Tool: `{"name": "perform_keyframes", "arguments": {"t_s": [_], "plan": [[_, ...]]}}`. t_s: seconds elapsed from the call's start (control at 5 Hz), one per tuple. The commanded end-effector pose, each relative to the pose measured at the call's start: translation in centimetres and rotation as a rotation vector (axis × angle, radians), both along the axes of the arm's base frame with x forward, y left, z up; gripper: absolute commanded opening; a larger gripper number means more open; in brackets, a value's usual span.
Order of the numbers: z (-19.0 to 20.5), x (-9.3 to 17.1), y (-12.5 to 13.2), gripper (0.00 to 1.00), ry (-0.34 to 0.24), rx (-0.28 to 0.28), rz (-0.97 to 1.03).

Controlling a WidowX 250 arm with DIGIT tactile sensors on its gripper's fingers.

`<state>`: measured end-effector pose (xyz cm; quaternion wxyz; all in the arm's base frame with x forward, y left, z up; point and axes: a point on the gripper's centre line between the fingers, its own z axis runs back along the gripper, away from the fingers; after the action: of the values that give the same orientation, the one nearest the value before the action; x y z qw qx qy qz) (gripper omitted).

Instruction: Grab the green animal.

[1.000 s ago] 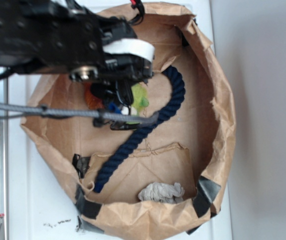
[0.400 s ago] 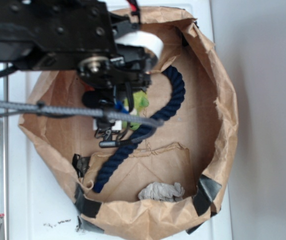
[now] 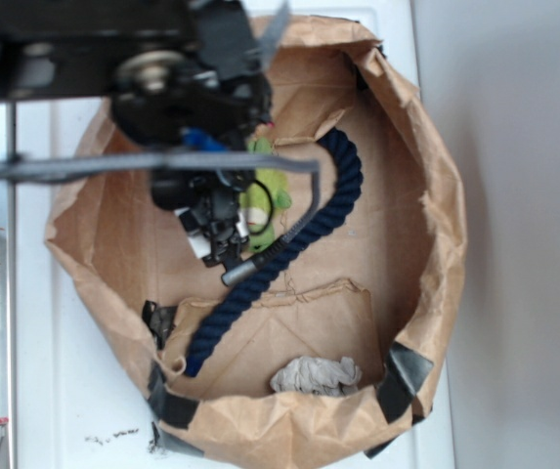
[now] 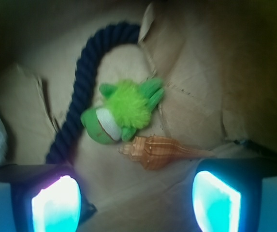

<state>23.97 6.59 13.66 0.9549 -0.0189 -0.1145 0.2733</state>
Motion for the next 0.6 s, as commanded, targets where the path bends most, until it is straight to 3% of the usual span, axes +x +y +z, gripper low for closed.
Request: {"name": "perform_keyframes", "arguments": {"t_s": [0.0,0.2,0.4], "plan": [[1.7,0.1,0.2,1.00,-0.062,0.011,0.100],[1.7,0.1,0.2,1.00,-0.062,0.011,0.100],[0.0,1.8,-0.3,1.00,-0.118,0.040,0.180]]}}
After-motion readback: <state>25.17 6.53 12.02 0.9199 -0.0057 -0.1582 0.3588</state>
